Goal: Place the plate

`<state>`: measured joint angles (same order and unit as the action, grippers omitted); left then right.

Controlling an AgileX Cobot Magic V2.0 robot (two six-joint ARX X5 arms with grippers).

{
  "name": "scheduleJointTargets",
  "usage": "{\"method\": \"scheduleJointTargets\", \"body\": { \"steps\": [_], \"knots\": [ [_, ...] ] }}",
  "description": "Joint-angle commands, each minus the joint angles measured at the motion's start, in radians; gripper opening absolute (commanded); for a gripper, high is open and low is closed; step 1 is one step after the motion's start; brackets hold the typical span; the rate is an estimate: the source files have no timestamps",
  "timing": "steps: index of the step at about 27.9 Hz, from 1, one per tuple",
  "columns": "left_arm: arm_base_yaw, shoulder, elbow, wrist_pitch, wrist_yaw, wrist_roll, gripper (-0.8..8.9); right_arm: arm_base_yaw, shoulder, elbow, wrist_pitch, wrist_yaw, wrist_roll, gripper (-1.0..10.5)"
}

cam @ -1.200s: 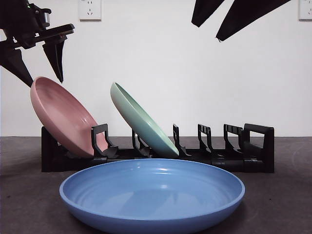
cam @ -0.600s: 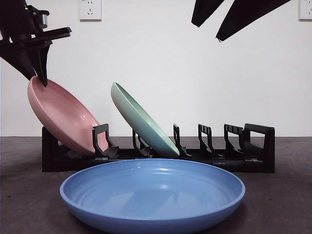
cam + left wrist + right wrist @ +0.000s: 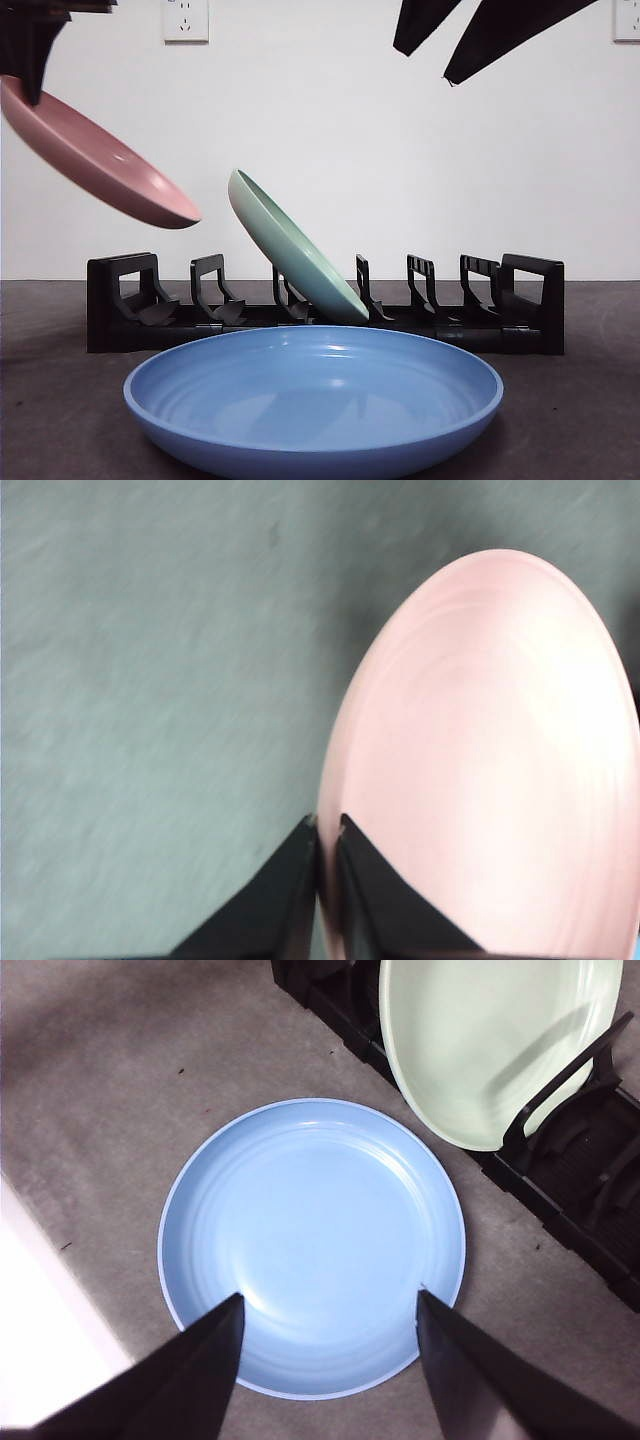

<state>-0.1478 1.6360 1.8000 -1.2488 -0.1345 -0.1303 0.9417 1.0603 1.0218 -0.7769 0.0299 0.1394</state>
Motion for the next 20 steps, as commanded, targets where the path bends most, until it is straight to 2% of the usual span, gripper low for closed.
{"method": "scheduleJointTargets", "body": {
  "steps": [1,8,15,20],
  "knots": [
    [0.003,-0.002,0.029,-0.053,-0.005,0.013,0.16,0.009,0.008,0.009,0.006,0.005,0.013,2.7],
    [0.003,-0.095,-0.051,-0.089,-0.004,0.015,0.16,0.009,0.007,0.009,0.005,0.013,0.011,2.7],
    [0.003,-0.357,-0.363,-0.009,0.019,0.008,0.16,0.009,-0.004,0.009,0.008,0.04,0.01,2.7],
    [0.003,-0.562,-0.591,0.055,0.124,-0.055,0.16,0.009,-0.014,0.009,0.013,0.06,0.01,2.7]
  ]
}}
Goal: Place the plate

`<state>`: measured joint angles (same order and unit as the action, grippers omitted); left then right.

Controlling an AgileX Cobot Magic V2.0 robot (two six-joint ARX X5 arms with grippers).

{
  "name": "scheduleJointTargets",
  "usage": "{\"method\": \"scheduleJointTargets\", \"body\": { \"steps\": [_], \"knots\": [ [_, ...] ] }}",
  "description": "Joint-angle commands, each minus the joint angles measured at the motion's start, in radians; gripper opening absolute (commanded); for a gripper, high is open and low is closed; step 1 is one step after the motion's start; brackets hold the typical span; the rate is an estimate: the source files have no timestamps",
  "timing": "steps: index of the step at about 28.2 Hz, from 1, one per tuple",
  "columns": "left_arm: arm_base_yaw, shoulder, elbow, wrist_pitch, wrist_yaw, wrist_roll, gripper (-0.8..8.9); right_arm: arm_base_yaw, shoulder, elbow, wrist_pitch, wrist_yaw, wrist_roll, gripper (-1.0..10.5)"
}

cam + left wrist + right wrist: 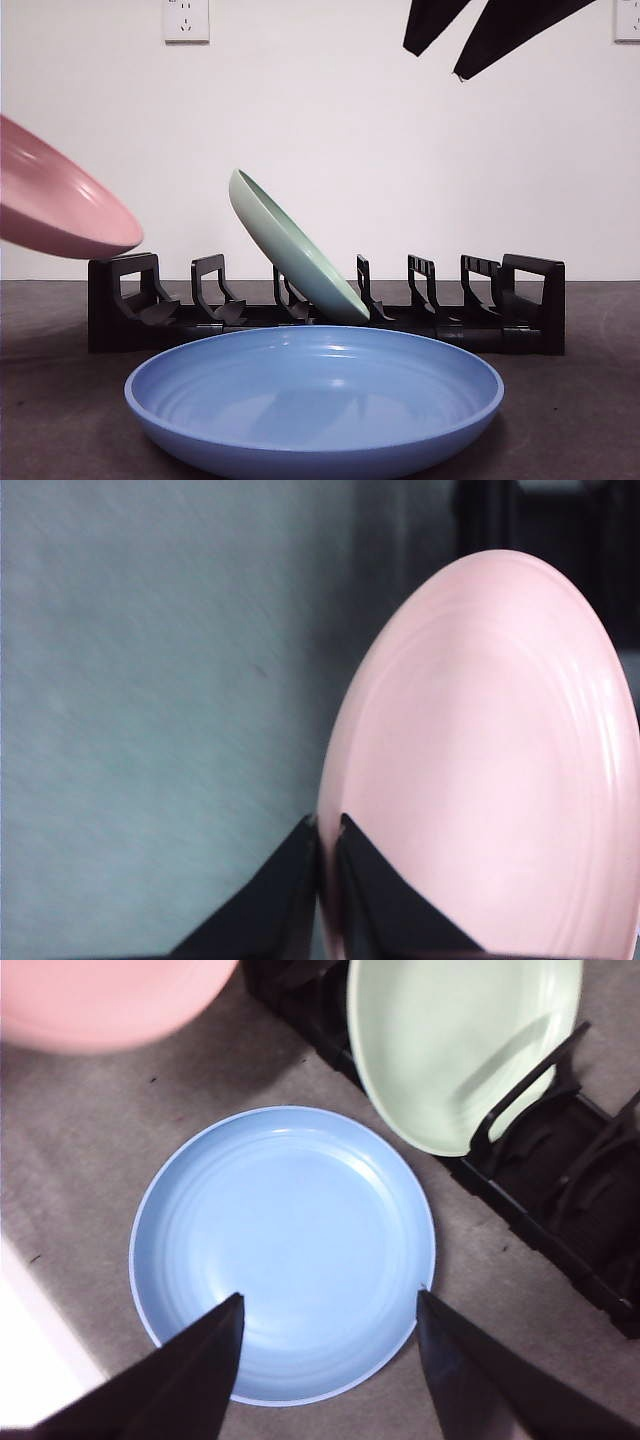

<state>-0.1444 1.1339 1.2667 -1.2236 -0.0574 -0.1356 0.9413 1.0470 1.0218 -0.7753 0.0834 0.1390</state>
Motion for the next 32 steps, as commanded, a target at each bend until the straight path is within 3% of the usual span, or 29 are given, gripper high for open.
{"method": "scheduleJointTargets", "body": {
  "steps": [1,7,12,21,32],
  "knots": [
    [0.0,-0.098,-0.101,0.039,0.079,-0.071,0.15,0.009,-0.004,0.009,0.013,0.01,0.01,2.7],
    [-0.01,-0.226,-0.302,0.094,0.247,-0.177,0.15,0.009,-0.024,0.009,0.024,0.079,0.01,2.7],
    [-0.062,-0.238,-0.426,0.188,0.327,-0.267,0.15,0.009,-0.061,0.009,0.023,0.134,0.007,2.7],
    [-0.241,-0.164,-0.53,0.411,0.328,-0.426,0.15,0.009,-0.15,0.009,0.018,0.21,0.006,2.7],
    [-0.422,0.063,-0.529,0.676,0.286,-0.531,0.16,0.009,-0.22,0.009,-0.011,0.24,0.008,2.7]
  ]
}}
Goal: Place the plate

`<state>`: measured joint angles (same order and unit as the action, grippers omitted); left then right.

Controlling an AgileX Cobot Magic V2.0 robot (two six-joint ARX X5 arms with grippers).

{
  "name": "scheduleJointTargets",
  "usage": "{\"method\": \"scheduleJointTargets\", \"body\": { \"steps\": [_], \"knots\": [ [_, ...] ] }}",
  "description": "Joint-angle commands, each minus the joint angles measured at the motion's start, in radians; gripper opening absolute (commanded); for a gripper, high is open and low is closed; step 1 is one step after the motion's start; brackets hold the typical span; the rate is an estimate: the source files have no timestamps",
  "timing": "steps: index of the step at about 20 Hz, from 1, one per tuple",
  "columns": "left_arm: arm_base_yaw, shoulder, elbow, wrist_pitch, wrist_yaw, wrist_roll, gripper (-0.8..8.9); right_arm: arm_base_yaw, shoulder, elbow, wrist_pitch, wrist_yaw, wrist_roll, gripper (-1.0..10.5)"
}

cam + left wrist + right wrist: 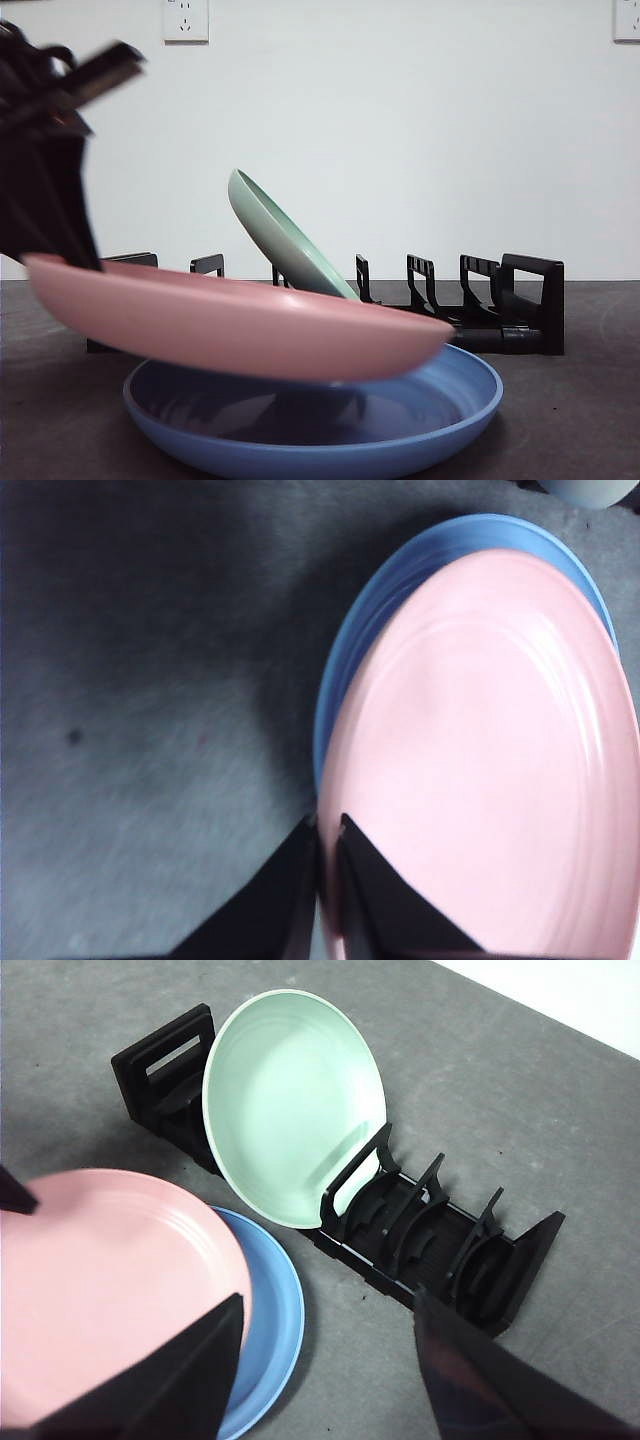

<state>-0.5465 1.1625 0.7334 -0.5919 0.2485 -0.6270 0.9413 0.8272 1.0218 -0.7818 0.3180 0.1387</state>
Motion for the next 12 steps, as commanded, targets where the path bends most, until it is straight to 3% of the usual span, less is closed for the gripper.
{"method": "scheduleJointTargets", "body": {
  "steps": [1,7,12],
  "knots": [
    [-0.03,0.051,0.004,0.066,-0.032,-0.048,0.16,0.009,-0.003,0.009,-0.008,0.005,0.008,2.7],
    [-0.087,0.14,0.004,0.158,-0.145,-0.065,0.16,0.009,-0.017,0.009,-0.035,0.027,0.008,2.7],
    [-0.115,0.177,0.004,0.193,-0.174,-0.066,0.16,0.009,-0.02,0.009,-0.039,0.027,0.008,2.7]
  ]
}}
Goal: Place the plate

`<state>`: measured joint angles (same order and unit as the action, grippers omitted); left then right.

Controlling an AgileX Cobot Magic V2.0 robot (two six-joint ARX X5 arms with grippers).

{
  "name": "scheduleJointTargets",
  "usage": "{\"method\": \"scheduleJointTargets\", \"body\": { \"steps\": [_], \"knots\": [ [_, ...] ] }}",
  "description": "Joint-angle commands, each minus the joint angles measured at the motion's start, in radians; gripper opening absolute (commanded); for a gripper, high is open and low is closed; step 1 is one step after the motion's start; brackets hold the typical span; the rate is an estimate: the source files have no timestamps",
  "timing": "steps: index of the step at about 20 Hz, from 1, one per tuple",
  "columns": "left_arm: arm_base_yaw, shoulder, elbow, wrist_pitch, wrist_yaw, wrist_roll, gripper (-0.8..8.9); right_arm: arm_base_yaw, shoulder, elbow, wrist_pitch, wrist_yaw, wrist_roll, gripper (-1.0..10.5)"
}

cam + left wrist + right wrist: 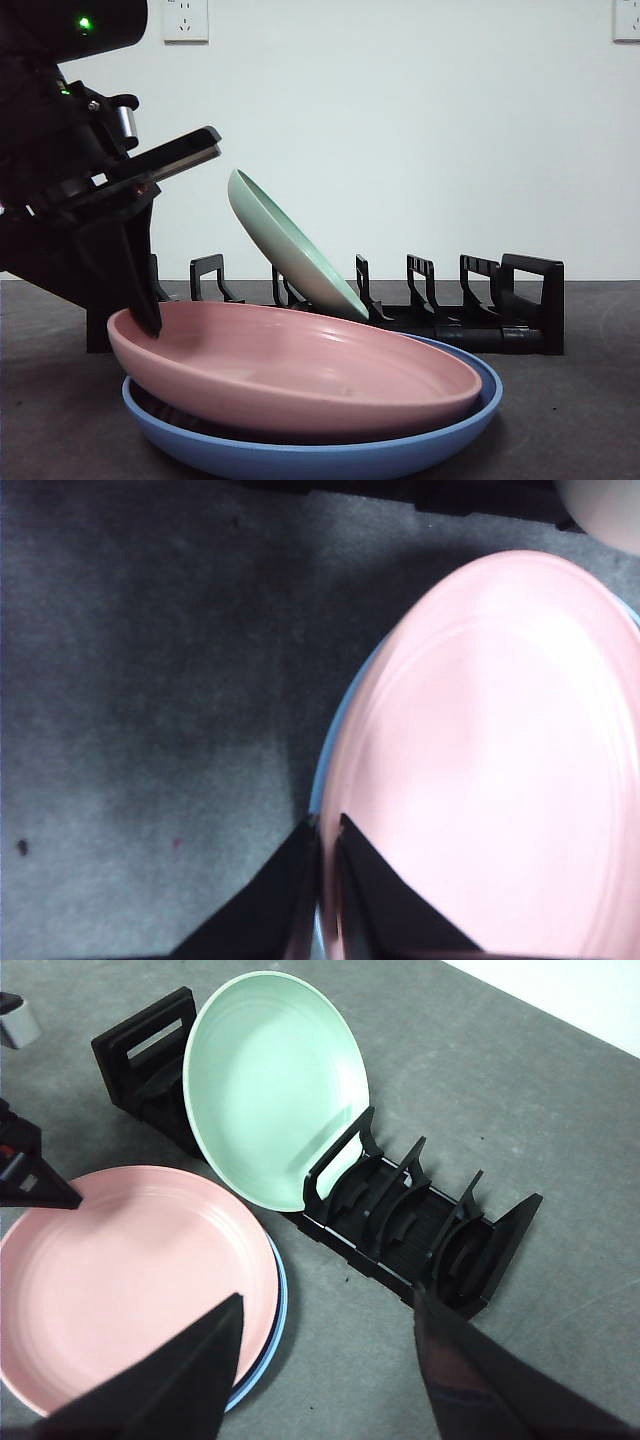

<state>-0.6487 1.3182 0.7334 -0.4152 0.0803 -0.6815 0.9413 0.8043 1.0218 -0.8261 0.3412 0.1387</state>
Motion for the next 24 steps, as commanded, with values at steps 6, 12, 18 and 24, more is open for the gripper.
{"method": "scheduleJointTargets", "body": {
  "steps": [6,12,18,24],
  "knots": [
    [-0.026,0.029,0.004,0.002,-0.006,-0.011,1.59,0.009,0.003,0.009,0.005,0.003,0.008,2.7],
    [-0.024,-0.013,0.026,-0.115,-0.042,0.027,3.55,0.009,0.003,0.009,0.005,-0.002,0.008,2.7],
    [0.045,-0.255,0.053,-0.291,-0.081,0.152,3.75,-0.017,0.076,0.017,0.031,-0.146,0.02,2.7],
    [0.14,-0.531,0.098,-0.619,-0.081,0.173,3.75,-0.105,0.403,0.215,0.055,-0.383,0.018,2.7]
  ]
}}
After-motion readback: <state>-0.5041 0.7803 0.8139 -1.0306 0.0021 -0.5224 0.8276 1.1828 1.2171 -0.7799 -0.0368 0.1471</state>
